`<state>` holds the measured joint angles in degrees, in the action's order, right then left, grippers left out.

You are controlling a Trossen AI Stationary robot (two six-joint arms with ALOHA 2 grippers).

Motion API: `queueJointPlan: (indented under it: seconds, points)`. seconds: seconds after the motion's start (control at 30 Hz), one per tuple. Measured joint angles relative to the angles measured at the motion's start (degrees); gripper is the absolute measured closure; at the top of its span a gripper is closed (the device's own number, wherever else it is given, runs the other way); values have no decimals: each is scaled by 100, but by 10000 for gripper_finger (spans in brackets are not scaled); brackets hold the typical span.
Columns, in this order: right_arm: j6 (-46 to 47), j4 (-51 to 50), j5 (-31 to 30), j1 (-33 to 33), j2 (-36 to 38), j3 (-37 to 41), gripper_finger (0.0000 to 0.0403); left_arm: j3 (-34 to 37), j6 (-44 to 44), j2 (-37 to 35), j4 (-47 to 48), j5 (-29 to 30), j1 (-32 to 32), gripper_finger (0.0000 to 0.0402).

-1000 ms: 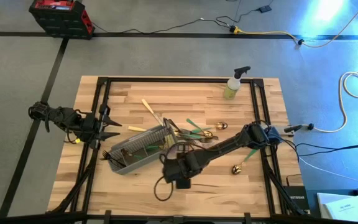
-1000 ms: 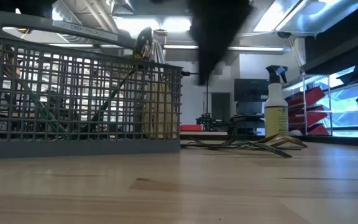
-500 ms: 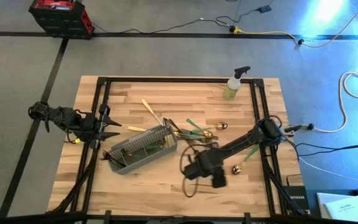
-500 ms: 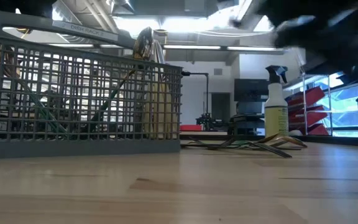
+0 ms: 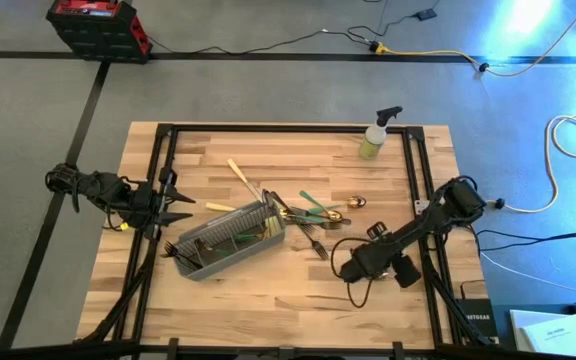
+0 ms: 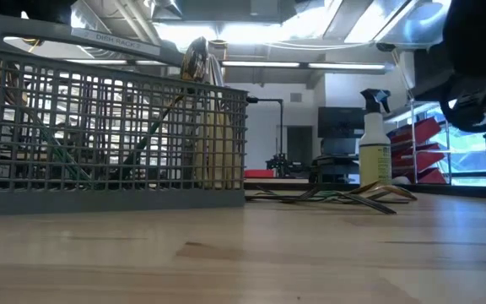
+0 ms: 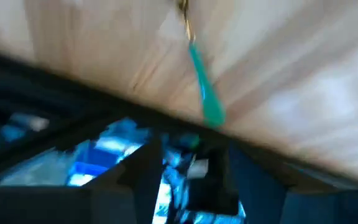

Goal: Sort silverware
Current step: Put the spoon into the silverware tray

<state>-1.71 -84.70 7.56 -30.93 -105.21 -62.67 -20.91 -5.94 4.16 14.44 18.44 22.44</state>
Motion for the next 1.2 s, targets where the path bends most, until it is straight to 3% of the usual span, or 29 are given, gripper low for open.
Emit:
queueJointPlan:
  seconds: [0.2, 0.67, 1.03, 1.2]
  points:
    - [158, 855, -208, -184, -51, -31, 237, 0, -4, 0, -2, 0, -1, 261]
    - [280, 866, -48, -248, -827, -11, 237, 0, 1, 0, 28, 0, 1, 261]
    - [432, 1028, -111, -250, -918, 278, 237, 0, 82, 0, 174, -2, 0, 261]
    - [339, 1033, -449, -433, -918, 278, 265, 0, 77, 0, 171, -2, 1, 261]
